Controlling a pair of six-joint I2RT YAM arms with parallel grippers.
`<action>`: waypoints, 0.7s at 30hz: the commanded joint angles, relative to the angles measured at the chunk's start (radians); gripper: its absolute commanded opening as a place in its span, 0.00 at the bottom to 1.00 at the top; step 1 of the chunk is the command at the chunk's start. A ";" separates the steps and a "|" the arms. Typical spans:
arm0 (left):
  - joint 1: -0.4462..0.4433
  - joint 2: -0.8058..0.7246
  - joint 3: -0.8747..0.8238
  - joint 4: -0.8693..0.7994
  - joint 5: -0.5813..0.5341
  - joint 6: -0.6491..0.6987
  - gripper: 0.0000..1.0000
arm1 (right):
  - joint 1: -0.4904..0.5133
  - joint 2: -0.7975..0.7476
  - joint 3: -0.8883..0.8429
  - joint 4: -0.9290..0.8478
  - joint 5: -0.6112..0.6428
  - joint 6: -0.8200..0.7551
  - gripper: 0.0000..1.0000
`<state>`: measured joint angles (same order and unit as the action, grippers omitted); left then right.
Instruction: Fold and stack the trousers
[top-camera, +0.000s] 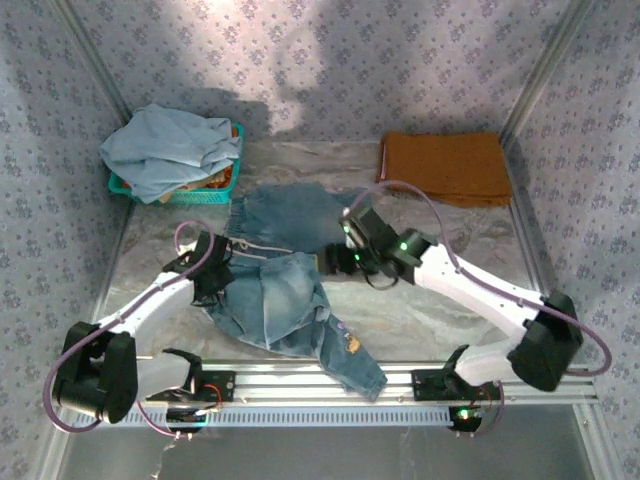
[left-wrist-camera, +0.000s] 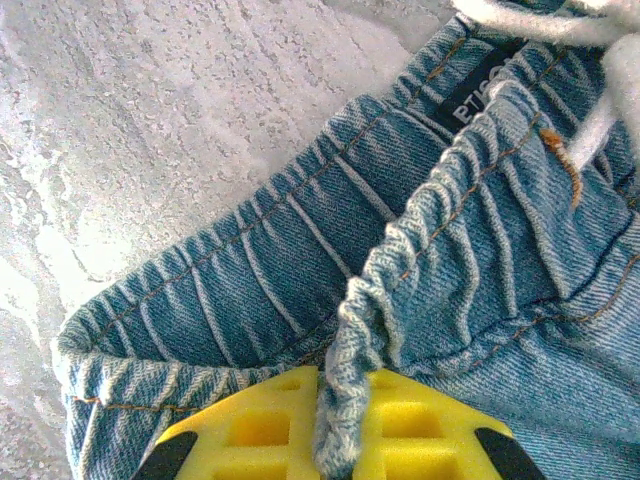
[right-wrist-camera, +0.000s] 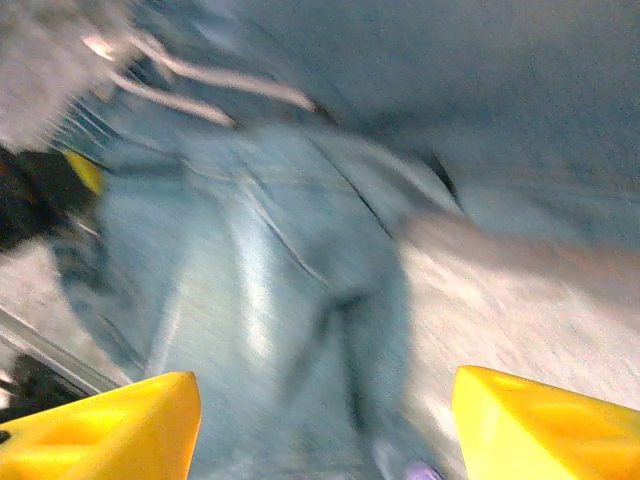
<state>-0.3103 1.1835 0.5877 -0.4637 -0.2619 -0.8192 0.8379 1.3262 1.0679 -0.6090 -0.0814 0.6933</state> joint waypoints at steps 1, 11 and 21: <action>0.016 -0.004 -0.018 0.016 -0.005 -0.006 0.00 | 0.051 -0.015 -0.204 -0.103 0.011 0.042 0.70; 0.039 -0.042 -0.006 0.002 0.002 0.003 0.00 | 0.256 -0.038 -0.440 -0.002 -0.054 0.093 0.71; 0.045 -0.057 0.001 -0.010 0.004 0.007 0.00 | 0.307 -0.025 -0.442 -0.051 0.021 0.147 0.05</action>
<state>-0.2813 1.1538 0.5743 -0.4488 -0.2379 -0.8188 1.1530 1.3014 0.6083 -0.5804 -0.1314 0.8116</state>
